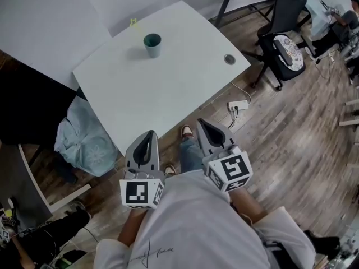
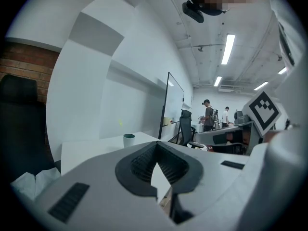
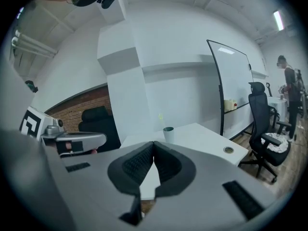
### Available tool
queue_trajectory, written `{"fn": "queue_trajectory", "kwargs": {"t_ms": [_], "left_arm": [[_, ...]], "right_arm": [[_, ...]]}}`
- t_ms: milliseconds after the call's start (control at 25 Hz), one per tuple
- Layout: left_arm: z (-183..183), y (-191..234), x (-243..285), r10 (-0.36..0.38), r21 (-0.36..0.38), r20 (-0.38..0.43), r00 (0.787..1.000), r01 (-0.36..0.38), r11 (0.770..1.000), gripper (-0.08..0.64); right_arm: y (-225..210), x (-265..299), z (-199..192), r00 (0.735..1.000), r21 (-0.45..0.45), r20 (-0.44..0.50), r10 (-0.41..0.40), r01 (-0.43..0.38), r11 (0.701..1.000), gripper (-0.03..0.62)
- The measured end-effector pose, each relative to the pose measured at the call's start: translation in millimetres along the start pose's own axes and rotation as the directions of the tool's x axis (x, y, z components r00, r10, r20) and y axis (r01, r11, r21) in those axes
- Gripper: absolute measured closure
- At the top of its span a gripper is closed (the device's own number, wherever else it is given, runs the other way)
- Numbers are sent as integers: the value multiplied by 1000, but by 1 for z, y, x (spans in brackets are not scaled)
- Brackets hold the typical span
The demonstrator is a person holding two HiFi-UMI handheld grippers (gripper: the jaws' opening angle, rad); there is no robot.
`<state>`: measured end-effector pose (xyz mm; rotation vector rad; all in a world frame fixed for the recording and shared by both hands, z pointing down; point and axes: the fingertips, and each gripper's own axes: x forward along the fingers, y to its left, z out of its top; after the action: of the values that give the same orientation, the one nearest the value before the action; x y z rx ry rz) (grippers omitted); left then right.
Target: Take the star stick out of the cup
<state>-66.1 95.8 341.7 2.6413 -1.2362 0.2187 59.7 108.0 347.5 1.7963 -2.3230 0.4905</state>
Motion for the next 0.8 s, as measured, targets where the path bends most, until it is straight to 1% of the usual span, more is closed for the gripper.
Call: {"fn": "queue_trajectory", "kwargs": {"t_ms": [200, 280, 440, 600, 800], "left_arm": [[8, 9, 46, 45, -37, -25, 999, -46, 998, 557], [12, 12, 59, 63, -53, -33, 997, -65, 996, 557], [18, 12, 85, 110, -62, -34, 993, -112, 992, 557], [25, 15, 108, 145, -76, -22, 989, -146, 986, 557], [35, 13, 129, 190, -82, -1, 982, -189, 979, 557]], "right_arm": [[-36, 41, 11, 999, -18, -36, 32, -33, 999, 584], [-46, 54, 14, 997, -19, -46, 60, -61, 998, 584], [-64, 77, 23, 990, -24, -53, 127, -129, 991, 584], [-77, 101, 31, 980, -35, -59, 191, -193, 981, 584], [-88, 118, 36, 959, -45, -67, 274, -278, 960, 584]]}}
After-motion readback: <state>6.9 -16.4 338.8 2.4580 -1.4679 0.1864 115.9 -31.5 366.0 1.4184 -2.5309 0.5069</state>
